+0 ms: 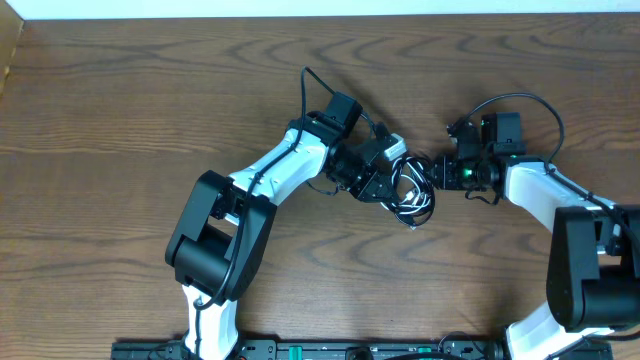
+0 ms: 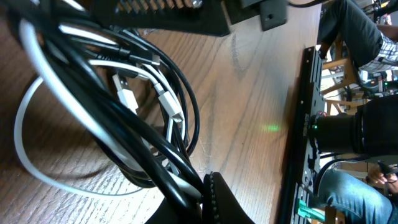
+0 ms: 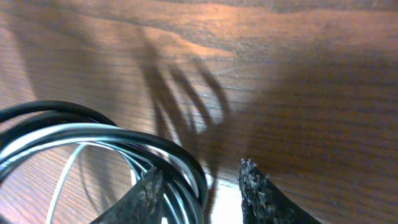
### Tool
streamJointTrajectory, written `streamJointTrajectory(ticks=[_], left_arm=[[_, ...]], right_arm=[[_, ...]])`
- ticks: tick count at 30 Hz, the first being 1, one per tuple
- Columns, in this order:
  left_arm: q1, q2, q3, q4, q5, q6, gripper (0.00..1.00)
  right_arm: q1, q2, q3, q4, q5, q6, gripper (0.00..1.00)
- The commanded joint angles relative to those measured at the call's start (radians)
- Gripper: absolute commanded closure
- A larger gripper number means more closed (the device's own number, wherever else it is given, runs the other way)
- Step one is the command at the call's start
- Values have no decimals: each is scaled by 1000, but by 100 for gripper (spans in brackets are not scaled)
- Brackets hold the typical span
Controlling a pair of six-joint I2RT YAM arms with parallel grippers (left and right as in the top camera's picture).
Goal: Untangle cables
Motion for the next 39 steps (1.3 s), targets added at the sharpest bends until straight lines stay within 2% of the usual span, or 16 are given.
streamJointTrajectory(ticks=[1,10,12,18,21,22,28,33,35,38,39], left_arm=[[-4,-30,-11,-3,30,21,92],[-4,-30,-11,-3,-7,21,92],[-4,-30,-11,-3,-4,21,92],[-4,-30,-11,-4,-11,20,92],[-4,-30,-11,-9,-114,6,92],[-4,-30,-11,-9,-150,-4,92],[-4,-30,-11,16,-338,-115,92],[-4,-29,-11,42,-560,-267,91],[-4,-29,-11,45,-650,-332,83],[-4,-29,-11,46,-670,-352,57],[-4,-29,-11,46,-670,-352,52]], right_arm=[[14,29,-8,7,-6,-14,63],[72,36,-8,-6,-14,-62,63],[83,36,-8,-3,27,-62,66],[95,36,-8,5,137,-62,84],[95,36,-8,2,136,-62,98],[95,36,-8,-2,136,-61,99],[95,36,-8,-18,114,-61,99],[95,35,-8,-22,-32,-62,99],[95,35,-8,-31,-56,-61,99],[95,29,-8,-60,-83,-62,99],[95,25,-8,-69,-95,-62,99]])
